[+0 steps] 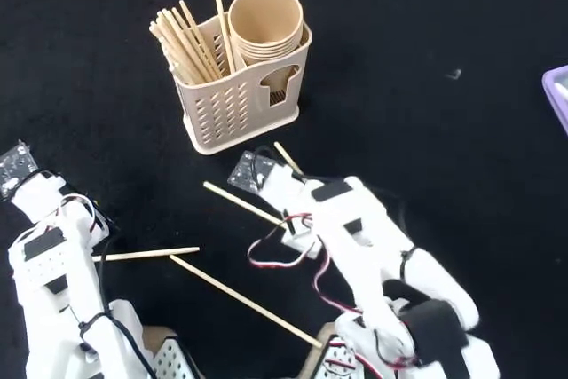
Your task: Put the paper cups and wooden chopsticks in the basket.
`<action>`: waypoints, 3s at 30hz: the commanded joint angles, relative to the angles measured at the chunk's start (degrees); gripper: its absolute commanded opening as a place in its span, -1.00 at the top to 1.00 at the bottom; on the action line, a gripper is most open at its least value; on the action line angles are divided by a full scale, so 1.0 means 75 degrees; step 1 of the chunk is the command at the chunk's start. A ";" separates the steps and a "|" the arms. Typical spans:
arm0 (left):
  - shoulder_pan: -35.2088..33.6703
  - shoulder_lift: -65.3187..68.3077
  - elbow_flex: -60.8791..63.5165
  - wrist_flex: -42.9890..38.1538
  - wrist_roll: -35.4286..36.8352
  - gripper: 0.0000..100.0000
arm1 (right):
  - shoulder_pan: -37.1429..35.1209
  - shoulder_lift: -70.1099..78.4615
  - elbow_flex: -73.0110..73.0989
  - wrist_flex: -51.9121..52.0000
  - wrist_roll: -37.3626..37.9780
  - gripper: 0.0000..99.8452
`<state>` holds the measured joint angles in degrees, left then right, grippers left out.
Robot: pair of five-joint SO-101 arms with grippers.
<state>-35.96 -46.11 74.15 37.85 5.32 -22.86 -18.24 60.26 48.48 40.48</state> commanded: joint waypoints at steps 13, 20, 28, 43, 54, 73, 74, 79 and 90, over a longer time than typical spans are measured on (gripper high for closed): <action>-0.0041 -0.0141 -0.0041 -0.0141 0.0059 0.69 | 0.0656 -0.2034 0.0475 -0.0035 -0.0539 0.77; -0.0041 -0.0141 -0.0041 -0.0141 0.0059 0.69 | 0.0692 -0.1354 0.0275 -0.0246 -0.0539 0.43; -0.0041 -0.0141 -0.0041 -0.0141 0.0059 0.69 | 0.0656 -0.0838 0.0264 -0.0410 -0.0410 0.36; -0.0041 -0.0141 -0.0041 -0.0141 0.0059 0.69 | 0.0668 0.0826 -0.0639 -0.0399 0.0023 0.96; -0.0053 -0.0152 -0.0041 -0.0141 0.0059 0.69 | -0.0316 -0.1424 -0.0006 0.1336 -0.0023 0.98; -0.0053 -0.0152 -0.0041 -0.0141 0.0059 0.69 | -0.1512 -0.7449 -0.2526 0.0457 -0.3798 0.98; -0.0053 -0.0152 -0.0041 -0.0141 0.0059 0.69 | -0.1500 -0.7437 -0.2456 -0.0188 -0.4138 0.98; -0.0053 -0.0152 -0.0041 -0.0141 0.0059 0.69 | -0.1489 -0.6898 -0.1612 -0.3856 -0.5193 0.98; -0.0053 -0.0152 -0.0041 -0.0141 0.0059 0.69 | -0.1465 -0.2913 -0.1823 -0.9752 -0.5521 0.98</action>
<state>-35.96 -46.11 74.15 37.85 5.32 -33.41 -48.57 52.00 -20.44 -0.40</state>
